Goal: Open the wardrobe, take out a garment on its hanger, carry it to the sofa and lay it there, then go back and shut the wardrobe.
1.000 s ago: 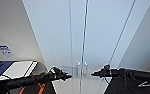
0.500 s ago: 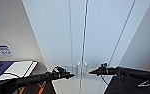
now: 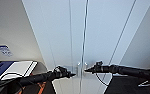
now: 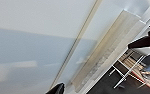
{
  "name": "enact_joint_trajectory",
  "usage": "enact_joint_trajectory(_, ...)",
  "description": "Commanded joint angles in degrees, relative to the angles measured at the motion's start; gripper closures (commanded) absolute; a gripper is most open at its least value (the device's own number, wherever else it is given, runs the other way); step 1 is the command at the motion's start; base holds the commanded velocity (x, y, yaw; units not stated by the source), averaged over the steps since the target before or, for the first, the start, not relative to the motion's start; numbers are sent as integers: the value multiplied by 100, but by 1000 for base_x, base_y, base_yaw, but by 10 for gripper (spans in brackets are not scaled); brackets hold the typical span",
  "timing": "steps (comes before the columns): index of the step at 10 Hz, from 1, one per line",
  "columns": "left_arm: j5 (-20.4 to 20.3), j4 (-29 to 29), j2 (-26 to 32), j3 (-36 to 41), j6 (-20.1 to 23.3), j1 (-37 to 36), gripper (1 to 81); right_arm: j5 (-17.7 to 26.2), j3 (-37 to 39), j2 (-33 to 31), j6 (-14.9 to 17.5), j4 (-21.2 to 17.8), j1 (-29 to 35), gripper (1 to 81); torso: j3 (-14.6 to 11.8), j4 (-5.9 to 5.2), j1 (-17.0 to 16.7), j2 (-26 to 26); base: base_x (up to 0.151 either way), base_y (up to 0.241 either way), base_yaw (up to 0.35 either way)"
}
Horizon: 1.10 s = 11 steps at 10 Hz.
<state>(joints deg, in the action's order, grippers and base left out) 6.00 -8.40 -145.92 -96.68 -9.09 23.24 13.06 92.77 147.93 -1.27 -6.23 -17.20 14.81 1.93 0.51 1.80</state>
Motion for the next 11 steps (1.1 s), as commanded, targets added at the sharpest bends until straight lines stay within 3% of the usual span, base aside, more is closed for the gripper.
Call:
enact_joint_trajectory(1, 24, 5, -122, -60, -5, -851, 10, 30, -85, 11, -40, -116, 968, 10, 0, 0, 0, 0, 0, 0, 0)
enact_joint_trajectory(7, 42, -4, -289, -210, -5, -851, 10, -31, 345, 318, -93, -115, 1170, 10, 0, 0, 0, -2, 0, 0, 0)
enact_joint_trajectory(11, -19, -4, -947, -1028, -5, -860, 10, -14, 363, 644, -93, -115, 1064, 10, 2, 0, 0, -2, 0, 0, 0)
